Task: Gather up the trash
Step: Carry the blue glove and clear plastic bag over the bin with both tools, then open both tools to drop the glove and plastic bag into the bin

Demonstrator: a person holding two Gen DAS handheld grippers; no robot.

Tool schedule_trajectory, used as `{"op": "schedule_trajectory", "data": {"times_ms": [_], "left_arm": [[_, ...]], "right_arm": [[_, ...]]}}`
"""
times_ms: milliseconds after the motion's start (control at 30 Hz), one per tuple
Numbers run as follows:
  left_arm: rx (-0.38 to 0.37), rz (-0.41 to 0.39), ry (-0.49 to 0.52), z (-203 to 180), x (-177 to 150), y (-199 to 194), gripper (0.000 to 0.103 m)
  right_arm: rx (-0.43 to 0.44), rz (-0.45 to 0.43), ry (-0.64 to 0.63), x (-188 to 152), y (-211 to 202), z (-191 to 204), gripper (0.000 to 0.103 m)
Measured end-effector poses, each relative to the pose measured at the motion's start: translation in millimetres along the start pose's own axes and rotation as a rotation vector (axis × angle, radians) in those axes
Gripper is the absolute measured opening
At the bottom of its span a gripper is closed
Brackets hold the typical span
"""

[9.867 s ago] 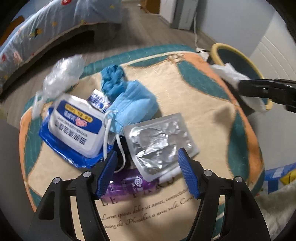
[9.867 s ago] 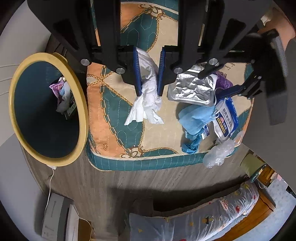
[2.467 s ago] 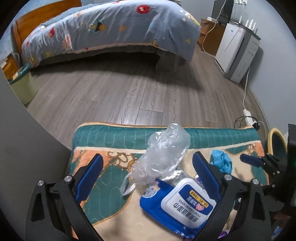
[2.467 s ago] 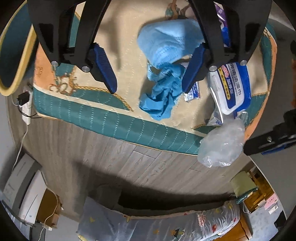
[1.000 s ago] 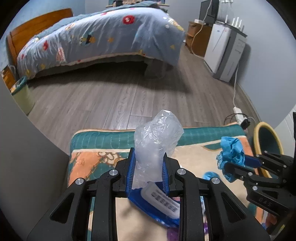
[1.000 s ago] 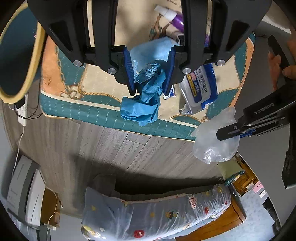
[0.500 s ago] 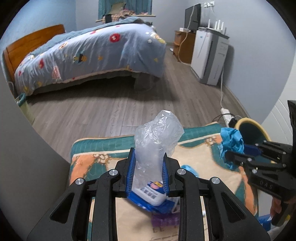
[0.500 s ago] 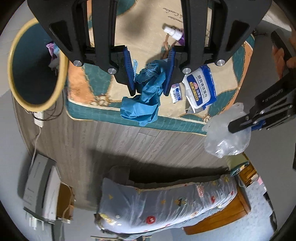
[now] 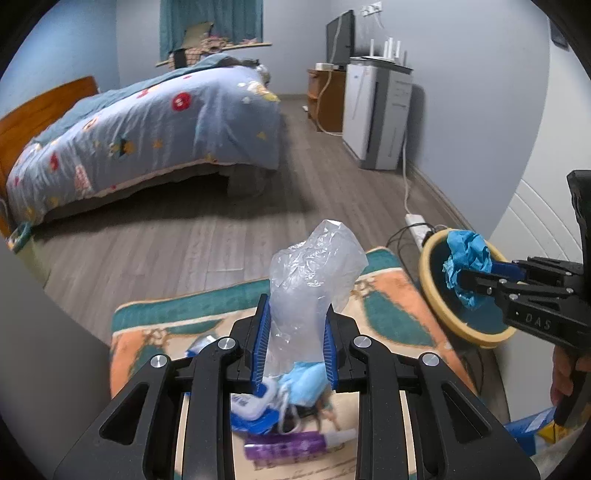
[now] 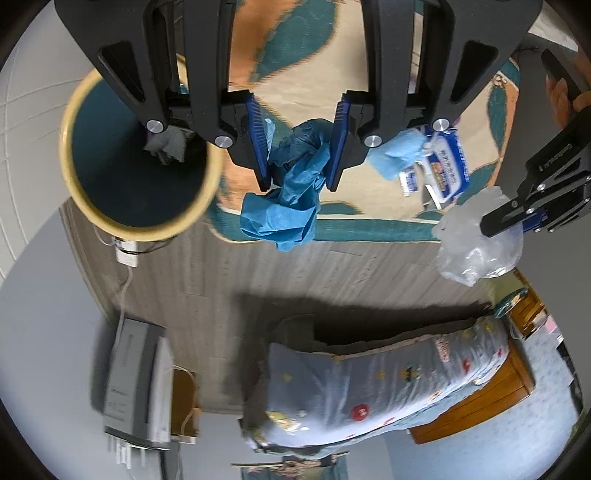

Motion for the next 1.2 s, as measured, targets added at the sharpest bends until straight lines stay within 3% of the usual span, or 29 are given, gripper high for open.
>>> {"op": "schedule_trajectory", "data": {"times_ms": [567, 867, 1200], "left_arm": [[-0.094, -0.006, 0.145, -94.5, -12.6, 16.4, 0.027], [-0.164, 0.056, 0.212, -138.0, -35.6, 34.5, 0.027], [-0.218, 0.129, 0.277, -184.1, -66.1, 62.1, 0.027]], "right_arm": [[-0.122, 0.041, 0.2, -39.2, -6.3, -115.4, 0.03], [-0.167, 0.092, 0.346, -69.6, -0.9, -168.6, 0.03], [-0.187, 0.16, 0.391, -96.5, 6.8, -198.9, 0.03]]}}
Point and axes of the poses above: each gripper's, at about its wrist camera, not at the fingertips, and y roughly the way its jaws point, z to its left, x to its top, the point moved 2 cm from there along y, roughly the way its jaws point, and after that the axes turned 15 degrees about -y, right-handed, at the moved point
